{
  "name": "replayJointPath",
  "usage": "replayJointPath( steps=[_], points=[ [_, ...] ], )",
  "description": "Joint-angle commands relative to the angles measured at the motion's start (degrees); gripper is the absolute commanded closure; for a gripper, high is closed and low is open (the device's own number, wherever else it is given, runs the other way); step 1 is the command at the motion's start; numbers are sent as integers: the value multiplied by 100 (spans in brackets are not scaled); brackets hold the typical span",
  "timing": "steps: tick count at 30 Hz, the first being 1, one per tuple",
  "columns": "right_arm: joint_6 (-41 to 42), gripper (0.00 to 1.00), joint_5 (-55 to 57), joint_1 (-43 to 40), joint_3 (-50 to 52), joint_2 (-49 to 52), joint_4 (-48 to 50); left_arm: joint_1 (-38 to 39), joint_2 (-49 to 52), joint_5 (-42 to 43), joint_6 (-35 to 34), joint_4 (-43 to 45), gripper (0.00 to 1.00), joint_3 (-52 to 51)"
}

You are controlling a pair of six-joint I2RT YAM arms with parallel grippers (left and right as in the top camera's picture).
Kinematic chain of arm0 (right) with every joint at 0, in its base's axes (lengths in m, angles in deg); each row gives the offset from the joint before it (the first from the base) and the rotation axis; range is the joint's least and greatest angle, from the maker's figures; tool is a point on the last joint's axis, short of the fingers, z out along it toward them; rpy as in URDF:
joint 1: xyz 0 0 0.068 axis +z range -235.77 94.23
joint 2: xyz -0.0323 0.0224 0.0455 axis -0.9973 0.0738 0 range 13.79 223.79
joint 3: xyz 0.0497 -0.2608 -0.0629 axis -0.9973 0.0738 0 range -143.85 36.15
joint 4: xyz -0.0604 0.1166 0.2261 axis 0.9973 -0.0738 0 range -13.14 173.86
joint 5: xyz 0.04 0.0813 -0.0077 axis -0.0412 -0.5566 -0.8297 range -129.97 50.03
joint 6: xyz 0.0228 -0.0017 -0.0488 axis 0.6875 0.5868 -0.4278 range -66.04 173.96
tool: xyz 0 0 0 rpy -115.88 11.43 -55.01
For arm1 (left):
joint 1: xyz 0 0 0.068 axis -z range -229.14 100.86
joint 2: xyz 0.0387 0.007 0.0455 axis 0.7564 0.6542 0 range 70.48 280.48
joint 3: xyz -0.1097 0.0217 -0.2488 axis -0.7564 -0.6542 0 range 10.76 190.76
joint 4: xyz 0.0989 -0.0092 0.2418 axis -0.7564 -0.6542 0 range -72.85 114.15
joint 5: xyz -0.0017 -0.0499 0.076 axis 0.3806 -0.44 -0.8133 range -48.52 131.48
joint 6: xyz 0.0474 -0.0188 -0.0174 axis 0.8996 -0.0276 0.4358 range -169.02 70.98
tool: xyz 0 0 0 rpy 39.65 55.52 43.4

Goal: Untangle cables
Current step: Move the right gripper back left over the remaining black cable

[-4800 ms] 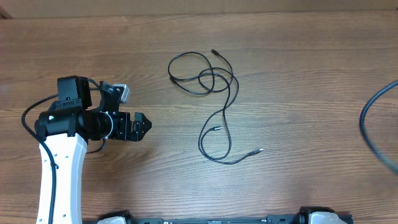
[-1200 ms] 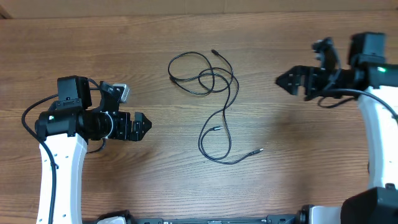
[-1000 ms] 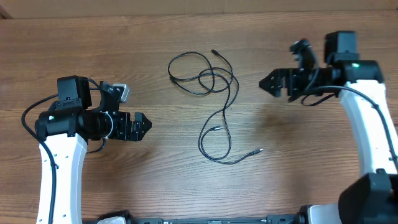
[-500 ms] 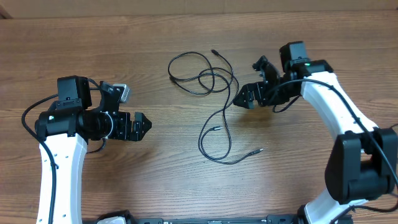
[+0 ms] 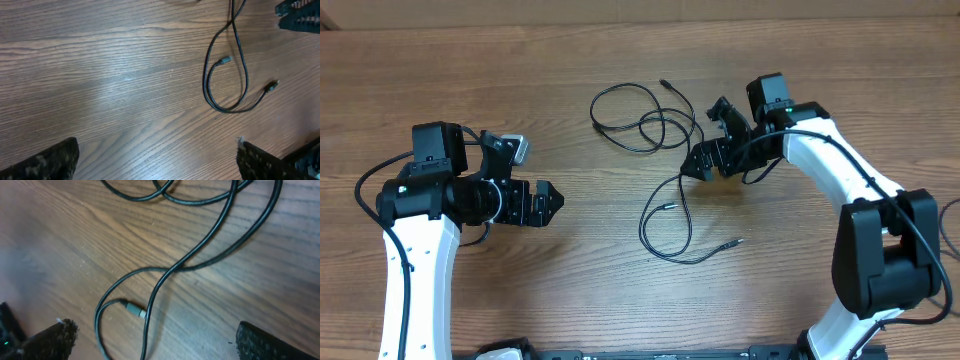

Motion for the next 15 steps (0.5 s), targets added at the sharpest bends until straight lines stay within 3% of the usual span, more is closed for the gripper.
replayJointPath(
  steps=[1,15],
  points=[
    [284,0,13,52,413,22,350,2,11,2,-79,7,0,-31],
    [577,0,-929,149,1462,26,1650,2,11,4,-79,7,0,-31]
  ],
)
